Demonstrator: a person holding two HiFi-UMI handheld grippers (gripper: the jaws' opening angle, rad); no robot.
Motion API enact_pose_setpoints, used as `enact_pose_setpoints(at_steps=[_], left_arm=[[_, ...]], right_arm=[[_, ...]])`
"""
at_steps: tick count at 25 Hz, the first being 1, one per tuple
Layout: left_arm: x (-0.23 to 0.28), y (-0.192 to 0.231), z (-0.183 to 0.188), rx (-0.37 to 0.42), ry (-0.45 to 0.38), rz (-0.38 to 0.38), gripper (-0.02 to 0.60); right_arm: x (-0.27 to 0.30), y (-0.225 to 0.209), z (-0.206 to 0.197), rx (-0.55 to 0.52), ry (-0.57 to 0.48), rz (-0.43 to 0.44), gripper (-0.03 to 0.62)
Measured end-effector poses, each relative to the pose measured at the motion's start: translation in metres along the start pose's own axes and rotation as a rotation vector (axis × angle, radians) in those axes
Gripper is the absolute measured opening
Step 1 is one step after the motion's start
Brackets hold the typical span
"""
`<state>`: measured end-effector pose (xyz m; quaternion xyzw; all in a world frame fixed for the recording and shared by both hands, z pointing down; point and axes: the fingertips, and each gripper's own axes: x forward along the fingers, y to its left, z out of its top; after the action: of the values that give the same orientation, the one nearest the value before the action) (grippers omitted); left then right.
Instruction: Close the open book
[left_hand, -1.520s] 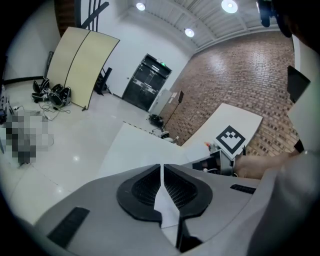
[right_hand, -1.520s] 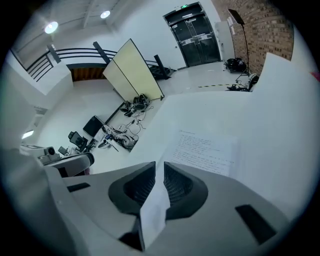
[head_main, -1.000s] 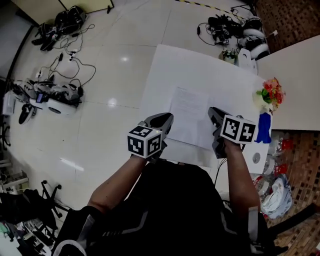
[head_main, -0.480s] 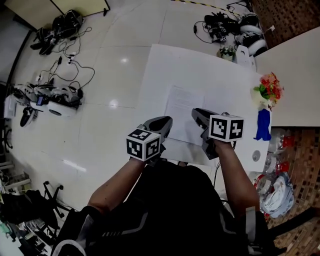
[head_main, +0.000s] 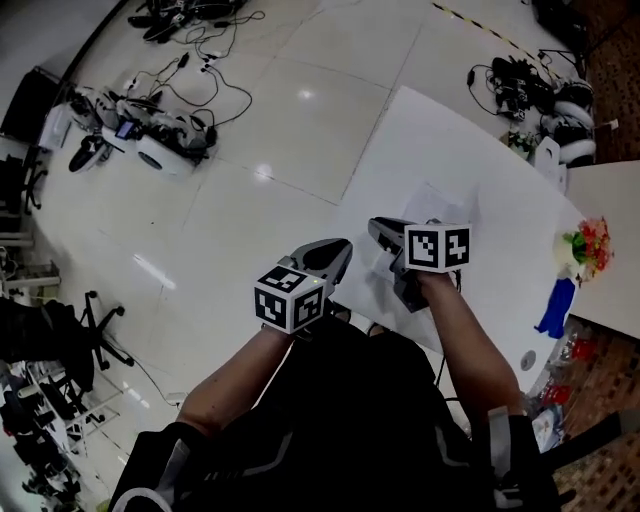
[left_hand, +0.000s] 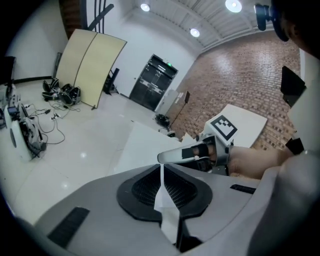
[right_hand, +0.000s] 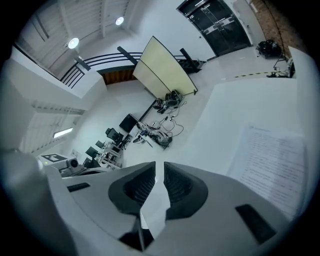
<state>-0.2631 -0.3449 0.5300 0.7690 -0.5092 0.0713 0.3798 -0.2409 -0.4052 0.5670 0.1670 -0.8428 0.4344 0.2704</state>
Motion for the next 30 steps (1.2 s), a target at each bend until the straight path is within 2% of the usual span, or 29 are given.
enact_pose_setpoints(at_steps=[4,8,11,14,16,20,23,26,30], left_arm=[[-0.036,0.038,0.000,-0.044,-0.028,0.085,0.008],[-0.061,0.063,0.001,-0.061,-0.029,0.121,0.008],[-0.073,0.074,0.007,-0.049,-0.027,0.118,0.008],[-0.083,0.079,0.014,-0.047,-0.041,0.111,0.008],[-0.079,0.080,0.021,-0.054,-0.061,0.107,0.008],[-0.047,0.062,0.036,-0.040,-0.094,0.037,0.008],[-0.014,0.037,0.039,0.016,-0.057,-0.061,0.008],[0.013,0.003,0.042,0.052,-0.031,-0.136,0.008],[0.038,-0.047,0.039,0.104,-0.027,-0.212,0.008]], right_arm=[[0.059,0.020,-0.010,-0.017,0.056,0.052,0.034],[0.099,0.032,-0.022,-0.025,0.055,0.120,0.034],[0.114,0.058,-0.015,-0.040,-0.028,0.264,0.034],[0.103,0.106,0.005,-0.083,-0.135,0.421,0.034],[0.081,0.123,0.018,-0.116,-0.183,0.458,0.034],[0.010,0.110,0.042,-0.171,-0.313,0.404,0.034],[-0.057,0.078,0.048,-0.179,-0.426,0.291,0.034],[-0.127,0.041,0.034,-0.183,-0.499,0.154,0.034],[-0.209,-0.002,0.003,-0.134,-0.609,0.016,0.034]])
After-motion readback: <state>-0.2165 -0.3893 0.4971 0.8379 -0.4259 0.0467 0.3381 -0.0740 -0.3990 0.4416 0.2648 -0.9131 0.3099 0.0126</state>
